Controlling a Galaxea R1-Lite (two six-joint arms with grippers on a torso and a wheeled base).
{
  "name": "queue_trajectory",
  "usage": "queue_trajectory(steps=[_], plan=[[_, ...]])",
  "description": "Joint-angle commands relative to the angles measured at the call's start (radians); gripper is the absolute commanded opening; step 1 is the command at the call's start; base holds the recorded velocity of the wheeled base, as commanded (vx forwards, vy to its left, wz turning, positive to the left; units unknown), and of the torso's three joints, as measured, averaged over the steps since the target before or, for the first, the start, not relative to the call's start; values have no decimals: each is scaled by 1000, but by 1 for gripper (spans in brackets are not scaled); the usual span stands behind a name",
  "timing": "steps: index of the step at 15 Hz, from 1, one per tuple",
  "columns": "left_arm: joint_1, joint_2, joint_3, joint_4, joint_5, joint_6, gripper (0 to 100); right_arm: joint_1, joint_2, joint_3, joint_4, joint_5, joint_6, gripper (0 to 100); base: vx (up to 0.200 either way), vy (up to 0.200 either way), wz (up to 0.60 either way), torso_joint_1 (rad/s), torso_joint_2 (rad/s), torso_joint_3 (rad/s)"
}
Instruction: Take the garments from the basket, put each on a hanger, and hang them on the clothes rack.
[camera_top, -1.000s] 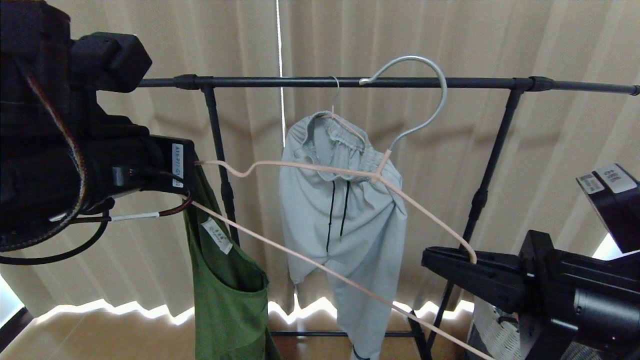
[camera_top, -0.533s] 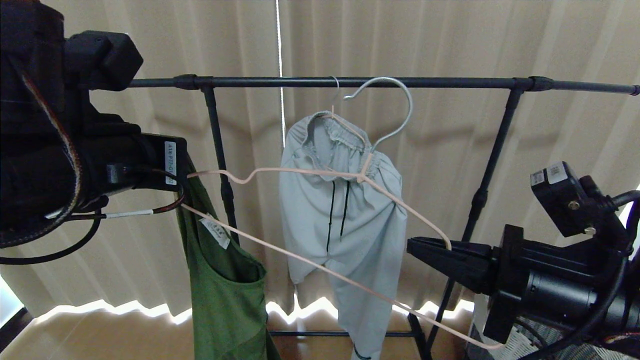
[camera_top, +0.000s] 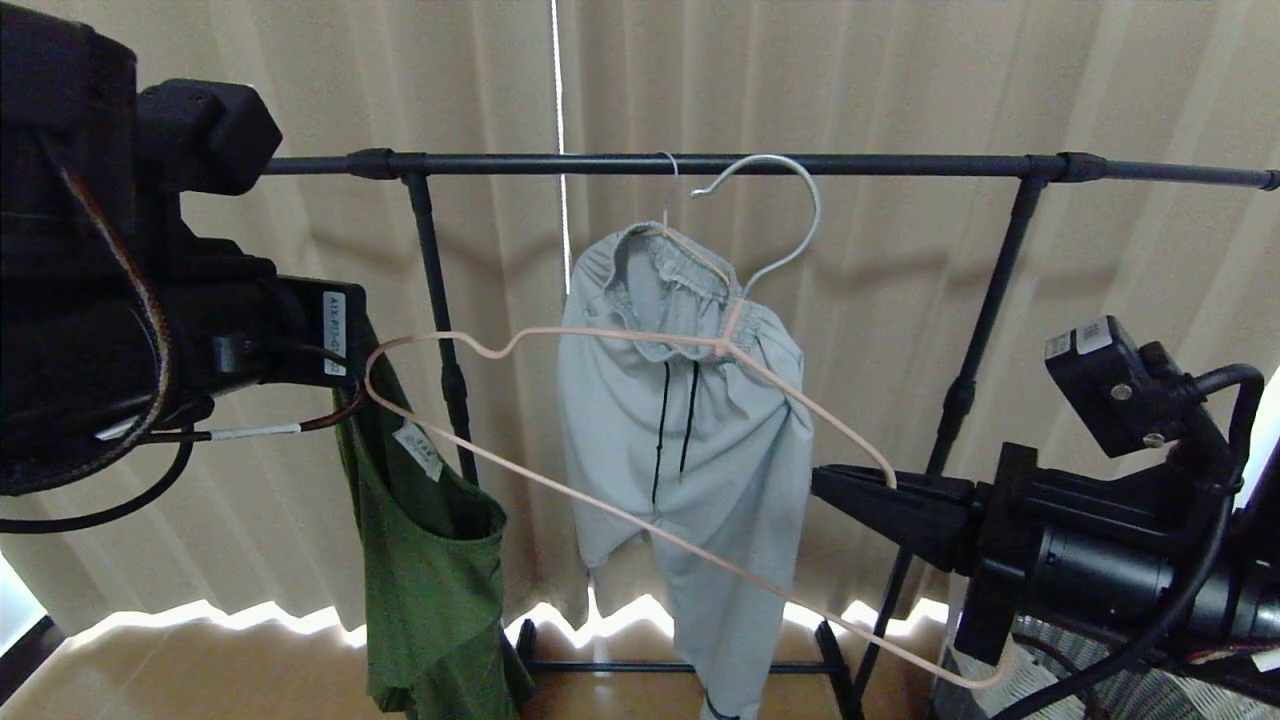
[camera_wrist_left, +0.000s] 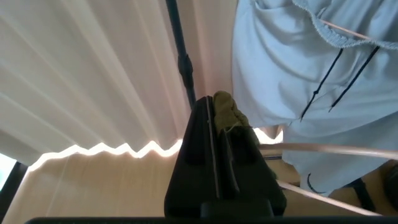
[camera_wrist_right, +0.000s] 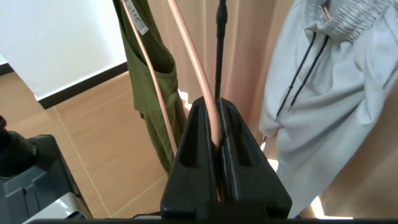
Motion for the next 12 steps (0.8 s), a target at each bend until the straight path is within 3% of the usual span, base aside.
queue_trajectory(steps=[1, 8, 12], plan=[[0, -5, 4, 0, 0, 1, 0, -20, 26, -12, -3, 1, 7, 0, 0, 0, 0, 0, 0, 0], [-64, 28, 16, -3, 3, -45, 0, -13, 100, -47, -8, 1, 17, 0, 0, 0, 0, 0, 0, 0], [-56, 32, -8, -3, 5, -53, 0, -17, 158, -76, -6, -23, 16, 0, 0, 0, 0, 0, 0, 0]])
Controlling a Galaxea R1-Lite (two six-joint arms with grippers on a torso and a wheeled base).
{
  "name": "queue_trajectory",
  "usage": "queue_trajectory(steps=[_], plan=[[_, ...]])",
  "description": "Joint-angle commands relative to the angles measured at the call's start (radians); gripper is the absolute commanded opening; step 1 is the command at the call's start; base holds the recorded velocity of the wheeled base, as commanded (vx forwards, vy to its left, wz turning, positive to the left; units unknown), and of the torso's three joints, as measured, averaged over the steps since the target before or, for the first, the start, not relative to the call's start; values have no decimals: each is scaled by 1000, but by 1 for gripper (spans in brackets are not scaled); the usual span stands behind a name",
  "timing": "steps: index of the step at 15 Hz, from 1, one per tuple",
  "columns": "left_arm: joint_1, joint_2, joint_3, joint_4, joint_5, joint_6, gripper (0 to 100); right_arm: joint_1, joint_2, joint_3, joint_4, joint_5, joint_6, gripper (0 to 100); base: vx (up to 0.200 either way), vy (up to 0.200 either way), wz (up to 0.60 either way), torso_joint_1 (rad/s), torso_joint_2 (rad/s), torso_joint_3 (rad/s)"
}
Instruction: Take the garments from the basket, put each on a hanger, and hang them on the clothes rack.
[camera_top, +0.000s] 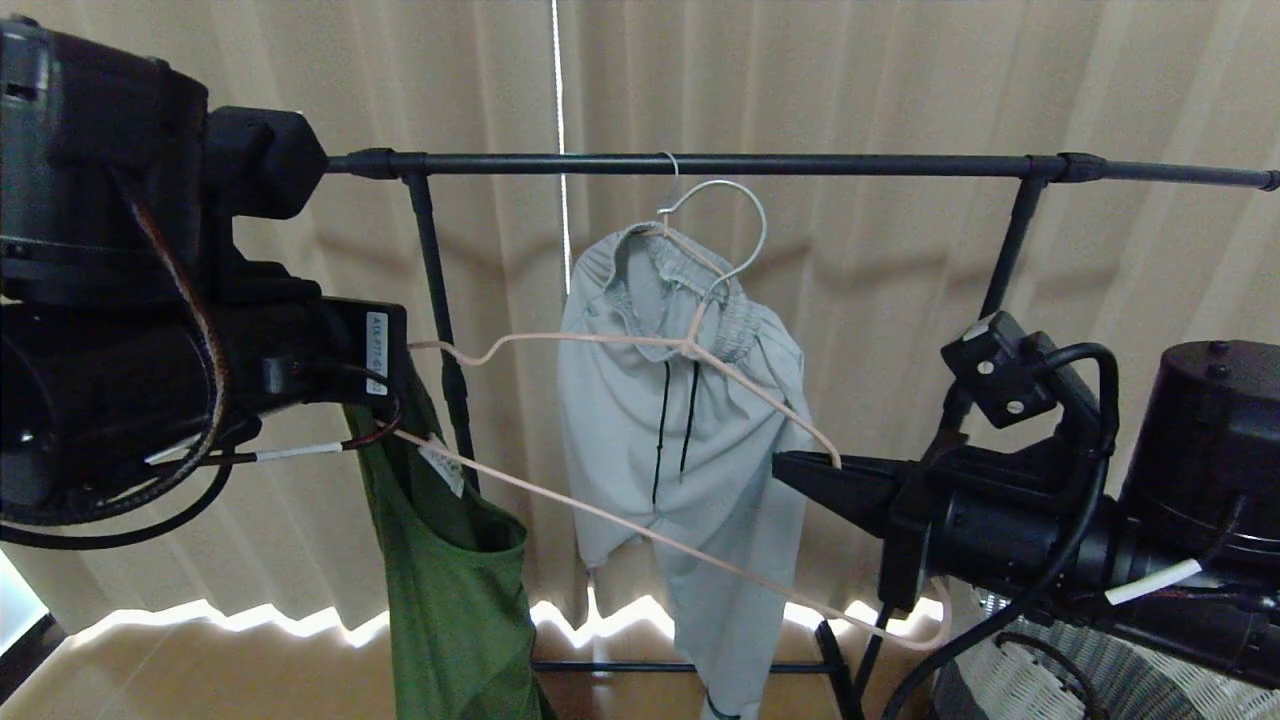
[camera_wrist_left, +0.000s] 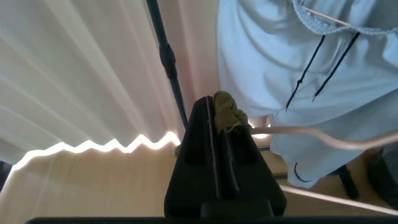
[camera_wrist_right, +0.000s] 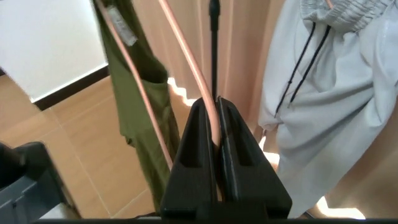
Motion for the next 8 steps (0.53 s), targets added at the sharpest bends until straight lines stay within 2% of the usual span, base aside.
queue_trajectory(steps=[1, 6, 8], plan=[[5, 4, -29, 1, 7, 0, 0, 0, 48, 1, 3, -24, -2, 0, 0, 0, 0, 0, 0, 0], [41, 2, -60, 32, 20, 14, 0, -25, 105, -16, 17, -103, -12, 0, 0, 0, 0, 0, 0, 0], [41, -4, -57, 85, 27, 14, 0, -37, 126, -91, 70, -162, -12, 0, 0, 0, 0, 0, 0, 0]])
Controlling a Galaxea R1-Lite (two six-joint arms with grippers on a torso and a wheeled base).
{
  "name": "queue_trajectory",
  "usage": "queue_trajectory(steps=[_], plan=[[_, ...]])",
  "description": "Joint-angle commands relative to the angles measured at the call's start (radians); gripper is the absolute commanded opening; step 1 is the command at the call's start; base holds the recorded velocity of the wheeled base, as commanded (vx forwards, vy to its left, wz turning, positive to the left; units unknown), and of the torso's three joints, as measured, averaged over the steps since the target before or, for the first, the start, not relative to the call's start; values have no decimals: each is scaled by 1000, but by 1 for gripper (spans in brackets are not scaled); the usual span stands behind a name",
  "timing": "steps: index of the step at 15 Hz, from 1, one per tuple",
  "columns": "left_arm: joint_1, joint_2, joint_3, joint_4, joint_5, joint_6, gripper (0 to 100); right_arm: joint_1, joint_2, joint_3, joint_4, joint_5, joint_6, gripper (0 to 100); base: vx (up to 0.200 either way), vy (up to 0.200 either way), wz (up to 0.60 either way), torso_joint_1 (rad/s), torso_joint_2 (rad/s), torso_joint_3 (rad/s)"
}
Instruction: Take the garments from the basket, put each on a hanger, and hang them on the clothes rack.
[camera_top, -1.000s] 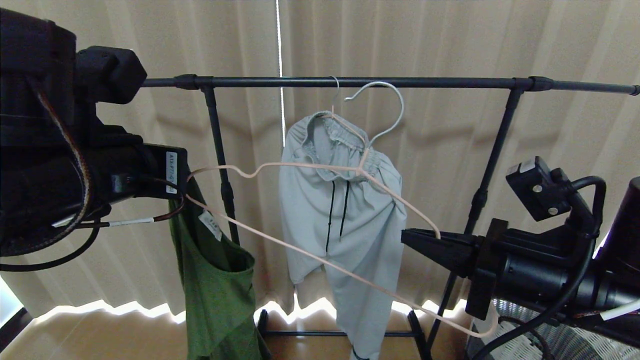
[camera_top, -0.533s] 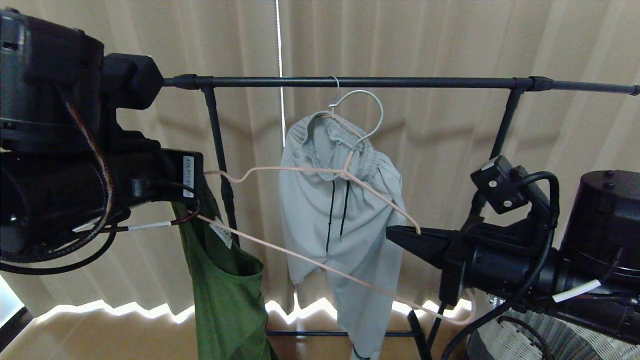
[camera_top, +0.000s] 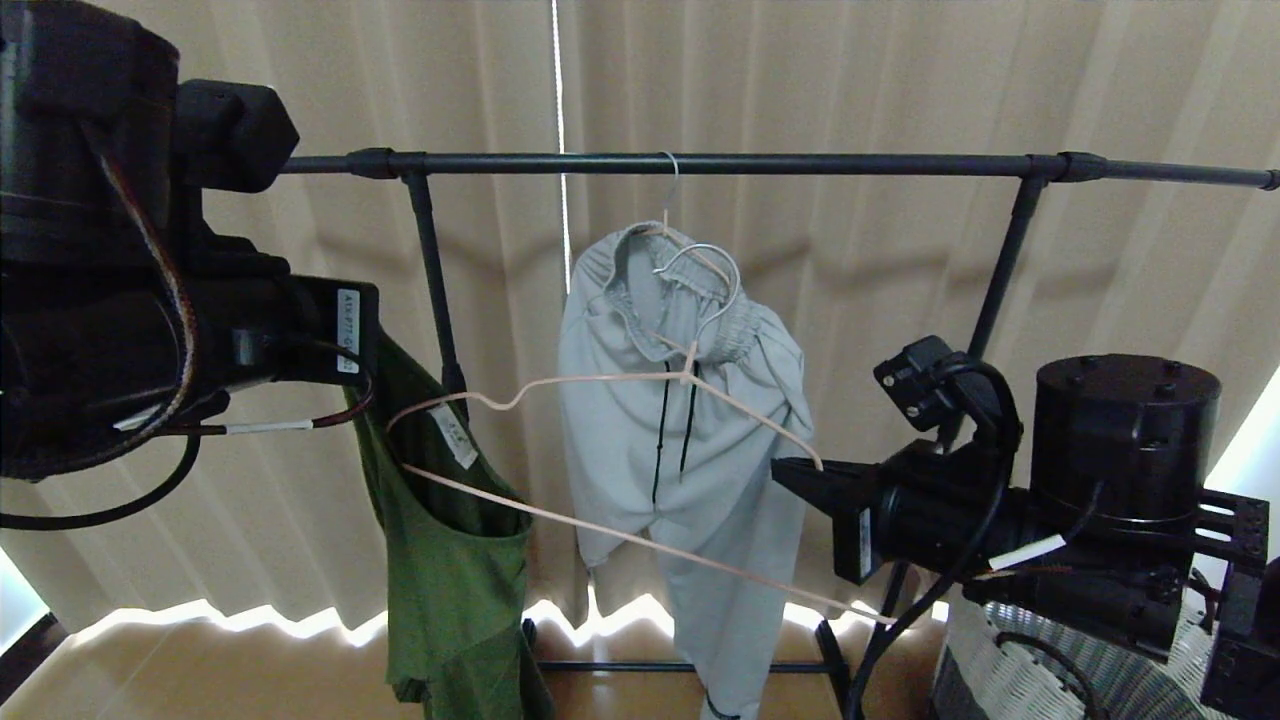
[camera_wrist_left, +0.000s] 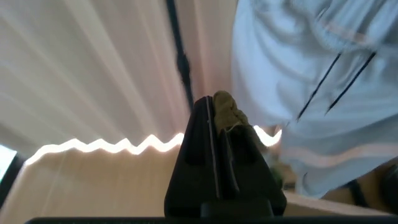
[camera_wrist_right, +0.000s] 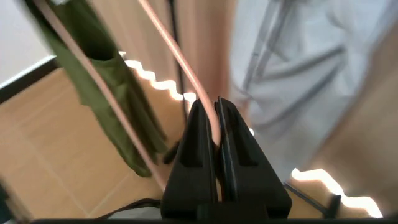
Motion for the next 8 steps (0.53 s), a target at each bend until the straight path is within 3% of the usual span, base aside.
queue_trajectory(steps=[1, 4, 8], plan=[[0, -4, 4, 7, 1, -2, 0, -6, 31, -65, 21, -42, 2, 0, 0, 0, 0, 0, 0, 0], [-6, -1, 5, 16, 1, -5, 0, -6, 73, -123, 18, -97, 5, 0, 0, 0, 0, 0, 0, 0], [-52, 16, 2, 10, -1, -29, 0, -6, 91, -157, 9, -106, 8, 0, 0, 0, 0, 0, 0, 0]])
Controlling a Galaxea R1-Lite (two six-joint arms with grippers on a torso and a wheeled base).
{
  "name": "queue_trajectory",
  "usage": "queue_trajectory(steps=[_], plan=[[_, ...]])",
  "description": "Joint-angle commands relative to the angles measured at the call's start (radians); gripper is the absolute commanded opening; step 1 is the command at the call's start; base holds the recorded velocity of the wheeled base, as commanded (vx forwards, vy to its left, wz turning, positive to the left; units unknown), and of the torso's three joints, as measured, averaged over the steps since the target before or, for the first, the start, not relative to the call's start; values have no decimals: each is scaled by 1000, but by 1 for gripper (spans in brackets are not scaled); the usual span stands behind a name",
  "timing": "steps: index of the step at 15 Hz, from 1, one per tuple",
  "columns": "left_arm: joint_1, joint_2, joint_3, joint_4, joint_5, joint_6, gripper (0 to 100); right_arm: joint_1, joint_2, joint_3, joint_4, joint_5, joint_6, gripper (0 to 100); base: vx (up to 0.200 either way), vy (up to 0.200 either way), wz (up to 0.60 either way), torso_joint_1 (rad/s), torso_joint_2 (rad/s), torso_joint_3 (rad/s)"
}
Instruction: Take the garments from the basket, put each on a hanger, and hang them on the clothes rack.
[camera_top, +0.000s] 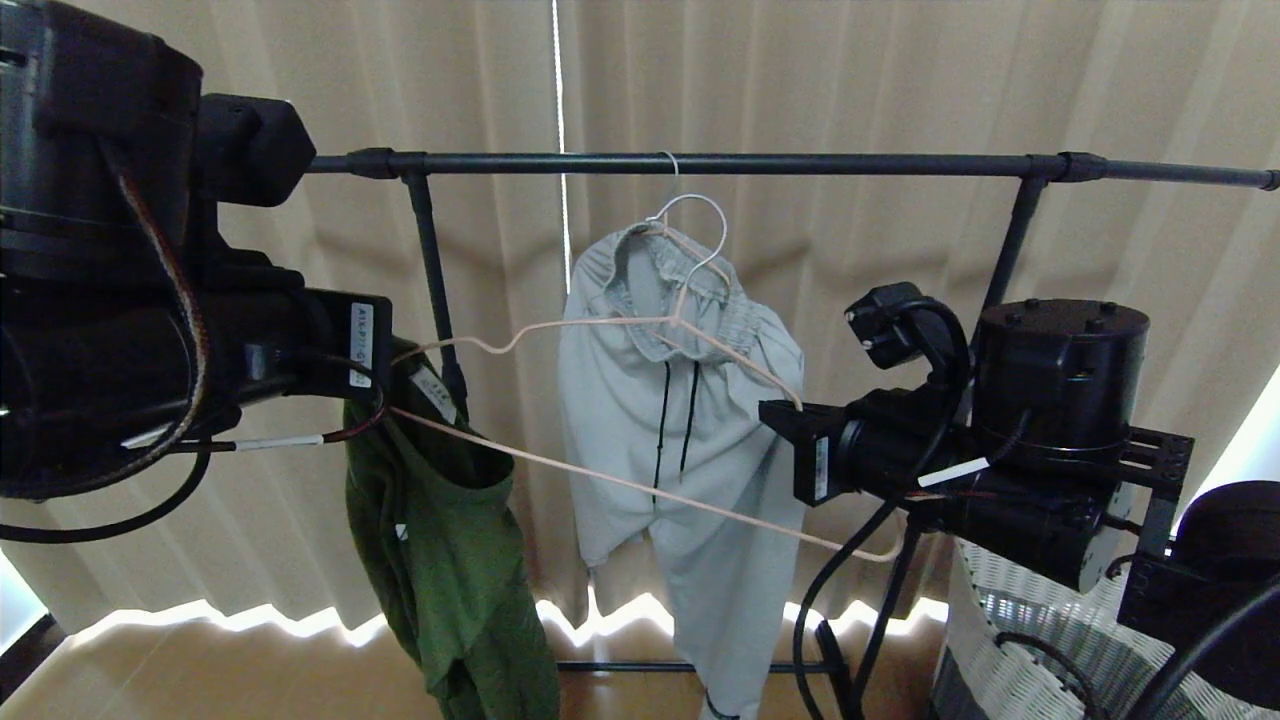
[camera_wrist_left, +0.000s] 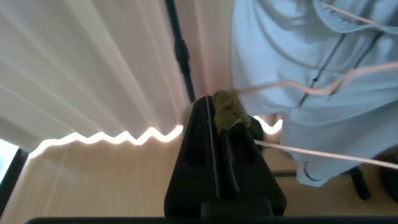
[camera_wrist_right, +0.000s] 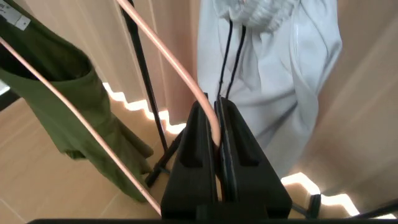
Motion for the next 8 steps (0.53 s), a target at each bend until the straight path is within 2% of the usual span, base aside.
queue_trajectory(steps=[1, 3, 8], plan=[[-24, 15, -4, -4, -1, -9, 0, 3, 8, -6, -2, 2, 0, 0, 0, 0, 0, 0, 0, 0], [-45, 37, -9, -13, -2, -30, 0, 15, 2, -2, -4, 3, 0, 0, 0, 0, 0, 0, 0, 0], [-53, 53, -10, -39, -4, -9, 0, 72, -4, 5, -10, 3, 3, 0, 0, 0, 0, 0, 0, 0]])
